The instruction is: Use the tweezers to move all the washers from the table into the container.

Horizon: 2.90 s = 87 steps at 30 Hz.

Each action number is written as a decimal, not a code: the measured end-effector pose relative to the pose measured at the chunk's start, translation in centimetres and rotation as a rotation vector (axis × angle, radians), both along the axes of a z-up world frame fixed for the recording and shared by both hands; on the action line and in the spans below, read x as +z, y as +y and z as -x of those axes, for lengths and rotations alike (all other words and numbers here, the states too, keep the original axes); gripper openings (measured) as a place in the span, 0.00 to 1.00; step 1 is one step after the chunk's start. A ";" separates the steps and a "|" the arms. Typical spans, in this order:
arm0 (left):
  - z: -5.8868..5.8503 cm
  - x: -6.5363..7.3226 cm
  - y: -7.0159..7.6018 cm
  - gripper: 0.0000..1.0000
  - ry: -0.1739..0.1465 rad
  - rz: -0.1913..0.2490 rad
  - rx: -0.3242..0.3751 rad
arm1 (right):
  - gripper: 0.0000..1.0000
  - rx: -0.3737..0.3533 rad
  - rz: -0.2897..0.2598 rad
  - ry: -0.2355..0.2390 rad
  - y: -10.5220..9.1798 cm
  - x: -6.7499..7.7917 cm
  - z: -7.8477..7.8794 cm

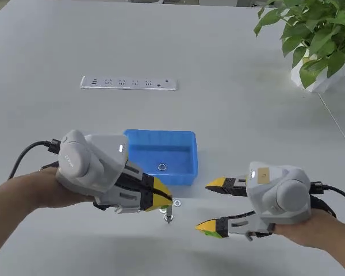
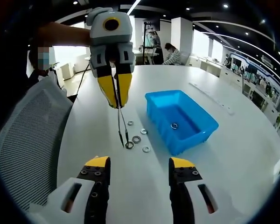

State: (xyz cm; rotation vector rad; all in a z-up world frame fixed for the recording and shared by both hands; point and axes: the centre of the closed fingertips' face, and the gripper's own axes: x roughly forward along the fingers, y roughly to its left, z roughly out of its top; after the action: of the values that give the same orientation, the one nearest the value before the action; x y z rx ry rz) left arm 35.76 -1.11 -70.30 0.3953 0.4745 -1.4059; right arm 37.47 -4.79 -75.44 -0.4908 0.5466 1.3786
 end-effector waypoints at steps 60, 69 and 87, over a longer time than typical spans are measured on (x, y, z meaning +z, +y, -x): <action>0.3 -0.1 -0.1 0.05 0.014 -0.016 -0.017 | 0.10 0.231 0.063 -0.059 6.0 -2.3 2.3; 0.3 -0.1 -0.2 0.05 0.015 -0.014 -0.017 | 0.08 0.198 0.062 -0.041 6.0 -2.4 2.3; 0.2 0.1 0.0 0.08 0.033 -0.024 0.002 | 0.06 0.169 0.041 -0.007 5.9 -2.3 2.3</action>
State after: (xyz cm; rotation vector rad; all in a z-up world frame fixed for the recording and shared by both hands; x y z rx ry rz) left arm 35.59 -1.12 -70.21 0.3915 0.5191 -1.4079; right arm 35.14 1.08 -77.72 -0.5858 0.5379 1.5280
